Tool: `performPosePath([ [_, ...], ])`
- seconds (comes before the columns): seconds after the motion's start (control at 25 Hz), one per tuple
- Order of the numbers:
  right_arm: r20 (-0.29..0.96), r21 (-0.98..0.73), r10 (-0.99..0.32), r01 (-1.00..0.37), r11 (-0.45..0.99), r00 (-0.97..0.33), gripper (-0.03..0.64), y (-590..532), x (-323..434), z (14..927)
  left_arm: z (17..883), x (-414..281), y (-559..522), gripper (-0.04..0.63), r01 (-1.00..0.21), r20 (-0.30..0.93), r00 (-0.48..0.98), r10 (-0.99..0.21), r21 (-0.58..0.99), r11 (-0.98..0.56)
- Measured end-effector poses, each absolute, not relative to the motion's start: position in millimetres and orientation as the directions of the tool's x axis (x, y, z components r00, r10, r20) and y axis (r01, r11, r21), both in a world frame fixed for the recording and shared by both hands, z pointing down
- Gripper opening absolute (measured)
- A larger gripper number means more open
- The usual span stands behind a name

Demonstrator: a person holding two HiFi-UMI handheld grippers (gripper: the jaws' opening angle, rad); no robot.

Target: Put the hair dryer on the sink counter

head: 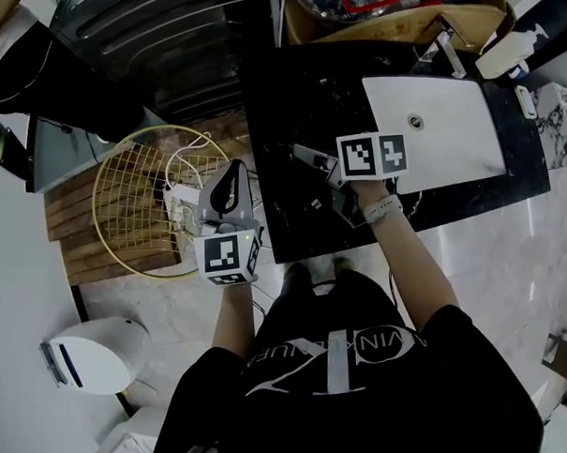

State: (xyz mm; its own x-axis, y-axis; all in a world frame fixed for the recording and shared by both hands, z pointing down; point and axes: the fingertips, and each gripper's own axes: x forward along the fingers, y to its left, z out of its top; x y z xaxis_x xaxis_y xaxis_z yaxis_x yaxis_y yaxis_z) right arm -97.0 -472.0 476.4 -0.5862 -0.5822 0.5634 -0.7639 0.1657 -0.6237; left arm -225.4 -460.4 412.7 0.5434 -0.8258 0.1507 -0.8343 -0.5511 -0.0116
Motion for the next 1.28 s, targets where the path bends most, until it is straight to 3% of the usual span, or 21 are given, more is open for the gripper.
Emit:
performPosePath([
  [0.4, 0.586, -0.625, -0.568, -0.769, 0.135, -0.577, 0.268, -486, -93, 488, 423, -233, -459, 0.000, -0.830, 0.169, 0.550, -0.818, 0.002, -0.557],
  [0.84, 0.664, -0.501, -0.537, -0.843, 0.197, -0.521, 0.273, -485, -88, 494, 423, -237, -447, 0.000, -0.827, 0.169, 0.553, -0.816, -0.004, -0.562],
  [1.28, 0.666, -0.545, -0.502, -0.819, 0.178, -0.552, 0.278, -476, -84, 498, 418, -232, -421, 0.000, -0.830, 0.163, 0.549, -0.820, -0.013, -0.558],
])
